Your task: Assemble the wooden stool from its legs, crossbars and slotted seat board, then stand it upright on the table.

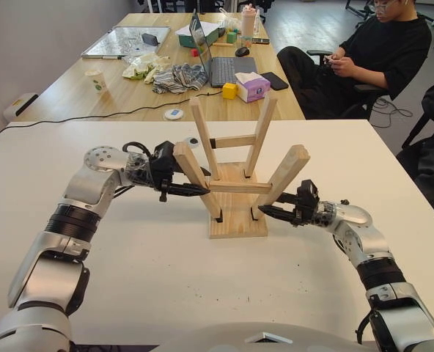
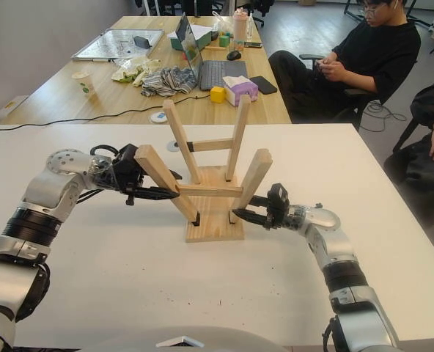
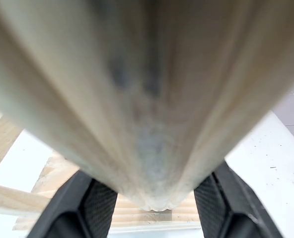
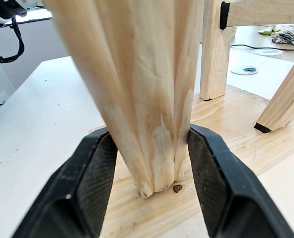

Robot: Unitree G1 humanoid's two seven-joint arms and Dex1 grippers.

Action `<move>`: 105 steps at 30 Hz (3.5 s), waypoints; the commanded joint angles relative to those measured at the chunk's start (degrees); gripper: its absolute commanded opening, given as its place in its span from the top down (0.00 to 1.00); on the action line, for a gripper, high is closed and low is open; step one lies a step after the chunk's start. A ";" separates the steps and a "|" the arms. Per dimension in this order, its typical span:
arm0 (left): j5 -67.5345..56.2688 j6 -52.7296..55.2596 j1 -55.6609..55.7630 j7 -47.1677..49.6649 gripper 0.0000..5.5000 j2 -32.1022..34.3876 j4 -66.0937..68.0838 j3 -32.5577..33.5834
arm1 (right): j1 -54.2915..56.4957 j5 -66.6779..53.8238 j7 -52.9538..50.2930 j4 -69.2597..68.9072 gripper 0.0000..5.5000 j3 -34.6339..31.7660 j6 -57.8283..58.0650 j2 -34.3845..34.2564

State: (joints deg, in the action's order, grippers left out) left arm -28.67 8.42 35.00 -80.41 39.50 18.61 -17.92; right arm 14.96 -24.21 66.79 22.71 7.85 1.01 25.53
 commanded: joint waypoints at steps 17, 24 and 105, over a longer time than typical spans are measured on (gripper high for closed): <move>24.86 10.30 0.22 4.61 0.63 -2.19 -4.19 -22.29 | -2.43 18.89 -2.91 -6.01 0.61 14.94 -2.64 5.74; 33.47 7.87 -4.38 3.13 0.63 1.54 -4.01 -32.20 | -1.66 16.91 -3.16 -10.81 0.61 16.90 1.80 3.86; 19.73 19.62 0.53 6.61 0.63 3.58 -4.52 -44.90 | 72.47 13.81 25.27 4.13 0.13 9.79 37.70 20.16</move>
State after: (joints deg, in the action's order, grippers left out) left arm -30.58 10.54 48.47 -65.02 38.10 11.56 -37.10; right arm 84.48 -8.03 90.52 48.01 11.91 24.93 49.80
